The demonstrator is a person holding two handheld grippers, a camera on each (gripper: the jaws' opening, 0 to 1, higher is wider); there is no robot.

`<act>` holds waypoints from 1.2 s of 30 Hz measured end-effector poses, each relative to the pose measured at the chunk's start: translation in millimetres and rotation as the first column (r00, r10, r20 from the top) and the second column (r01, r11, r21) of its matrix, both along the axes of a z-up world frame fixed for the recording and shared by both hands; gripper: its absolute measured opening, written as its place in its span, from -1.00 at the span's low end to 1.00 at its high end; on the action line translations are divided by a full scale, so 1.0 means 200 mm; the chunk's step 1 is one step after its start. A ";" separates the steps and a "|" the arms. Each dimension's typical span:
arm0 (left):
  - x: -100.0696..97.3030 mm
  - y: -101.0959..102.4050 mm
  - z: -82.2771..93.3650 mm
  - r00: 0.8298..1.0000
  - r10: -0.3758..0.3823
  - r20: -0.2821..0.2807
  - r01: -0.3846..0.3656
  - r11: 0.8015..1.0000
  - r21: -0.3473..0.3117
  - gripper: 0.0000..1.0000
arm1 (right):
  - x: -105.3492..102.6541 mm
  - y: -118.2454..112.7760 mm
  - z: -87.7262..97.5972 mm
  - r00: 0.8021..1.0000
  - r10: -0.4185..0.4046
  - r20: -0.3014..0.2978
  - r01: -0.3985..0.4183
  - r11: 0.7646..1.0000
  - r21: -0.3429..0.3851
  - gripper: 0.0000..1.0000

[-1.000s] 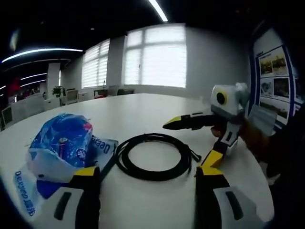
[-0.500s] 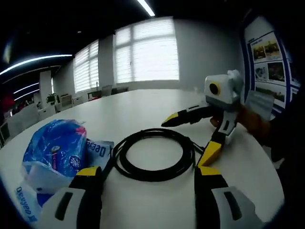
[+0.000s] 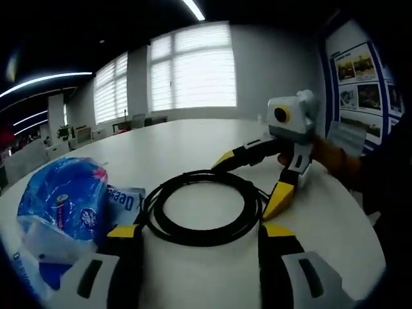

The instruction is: Arrange the tabletop items into an orderly group along one side of the table until the central work area is clear of visible clutter.

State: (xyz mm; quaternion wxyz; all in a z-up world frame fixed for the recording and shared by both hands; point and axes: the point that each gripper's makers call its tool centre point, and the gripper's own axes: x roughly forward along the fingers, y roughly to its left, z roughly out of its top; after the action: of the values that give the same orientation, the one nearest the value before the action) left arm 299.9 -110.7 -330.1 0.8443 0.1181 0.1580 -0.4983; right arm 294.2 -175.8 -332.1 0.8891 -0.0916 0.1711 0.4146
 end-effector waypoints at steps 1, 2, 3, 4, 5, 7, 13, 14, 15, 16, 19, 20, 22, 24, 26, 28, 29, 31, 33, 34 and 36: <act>0.00 0.00 0.00 1.000 0.000 -0.001 0.000 1.000 -0.003 0.43 | 0.00 0.00 0.00 1.000 0.004 -0.004 -0.004 1.000 0.004 0.47; 0.01 0.00 0.00 1.000 0.000 -0.002 0.000 1.000 -0.006 0.43 | 0.00 0.00 0.00 1.000 0.008 -0.008 -0.008 1.000 0.009 0.46; 0.01 -0.01 0.00 1.000 0.000 -0.003 0.000 1.000 -0.009 0.42 | 0.00 0.01 -0.01 1.000 0.013 -0.012 -0.013 1.000 0.013 0.42; 0.02 -0.02 0.00 1.000 -0.018 -0.001 0.018 1.000 -0.020 0.38 | -0.01 0.02 0.03 0.999 0.050 -0.010 -0.049 0.994 0.094 0.36; 0.03 -0.02 0.00 1.000 -0.021 0.007 0.022 0.999 -0.028 0.36 | -0.01 0.02 0.03 0.999 0.047 -0.010 -0.046 0.994 0.102 0.34; 0.03 -0.03 0.00 1.000 -0.030 -0.005 0.029 0.999 -0.041 0.36 | -0.01 0.01 0.02 0.999 0.043 -0.005 -0.042 0.995 0.090 0.31; 0.02 -0.03 0.01 0.999 -0.038 0.006 0.038 0.998 -0.046 0.36 | -0.02 0.00 0.02 0.999 0.033 0.004 -0.034 0.997 0.073 0.30; 0.03 -0.03 0.01 0.999 -0.038 0.005 0.038 0.998 -0.046 0.36 | -0.02 0.00 0.02 0.999 0.032 0.004 -0.033 0.997 0.068 0.29; 0.03 -0.03 0.01 0.999 -0.038 0.005 0.039 0.998 -0.047 0.36 | -0.02 0.01 0.02 1.000 0.031 0.004 -0.032 0.997 0.069 0.29; 0.03 -0.03 0.01 0.999 -0.038 0.003 0.038 0.998 -0.049 0.36 | -0.02 0.01 0.02 1.000 0.031 0.004 -0.031 0.997 0.068 0.29; 0.03 -0.03 0.01 0.999 -0.035 0.001 0.035 0.998 -0.049 0.36 | -0.03 0.01 0.02 1.000 0.027 0.003 -0.027 0.998 0.065 0.27; 0.03 -0.03 0.01 0.999 -0.035 0.002 0.035 0.998 -0.048 0.36 | -0.04 0.01 0.02 1.000 0.026 0.005 -0.027 0.998 0.061 0.27; 0.03 -0.03 0.01 0.999 -0.035 0.003 0.035 0.998 -0.046 0.36 | -0.04 0.02 0.02 1.000 0.025 0.010 -0.025 0.998 0.052 0.26; 0.02 -0.03 0.01 1.000 -0.031 0.003 0.031 0.999 -0.044 0.36 | -0.04 0.02 0.03 1.000 0.023 0.016 -0.024 0.999 0.039 0.25; 0.01 -0.03 0.02 1.000 -0.027 0.000 0.027 0.998 -0.053 0.37 | -0.04 0.02 0.03 0.999 0.021 0.034 -0.022 1.000 0.012 0.25; 0.01 -0.03 0.03 1.000 -0.026 -0.005 0.026 0.998 -0.065 0.37 | -0.04 0.02 0.04 0.999 0.020 0.037 -0.020 1.000 0.005 0.24; 0.01 -0.03 0.03 1.000 -0.026 -0.007 0.026 0.997 -0.069 0.37 | -0.04 0.02 0.04 0.999 0.020 0.038 -0.020 1.000 0.004 0.24; 0.01 -0.02 0.04 1.000 -0.026 -0.012 0.025 0.997 -0.077 0.37 | -0.03 0.01 0.04 0.999 0.016 0.036 -0.017 1.000 0.013 0.24; 0.01 -0.02 0.04 1.000 -0.025 -0.010 0.024 0.996 -0.080 0.37 | -0.03 0.01 0.05 0.999 0.014 0.038 -0.015 1.000 0.020 0.23; 0.00 -0.03 0.04 1.000 -0.025 -0.008 0.024 0.997 -0.080 0.36 | -0.03 0.01 0.05 0.999 0.013 0.041 -0.014 1.000 0.018 0.23; 0.00 -0.03 0.05 1.000 -0.026 0.001 0.026 0.997 -0.073 0.36 | -0.03 0.01 0.06 0.999 0.010 0.046 -0.010 1.000 0.009 0.23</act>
State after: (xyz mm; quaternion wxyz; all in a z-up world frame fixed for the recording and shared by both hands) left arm 300.1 -116.2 -321.1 0.8414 0.0894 0.1383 -0.5147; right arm 288.0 -173.0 -320.4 0.8911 -0.0979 0.1485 0.4176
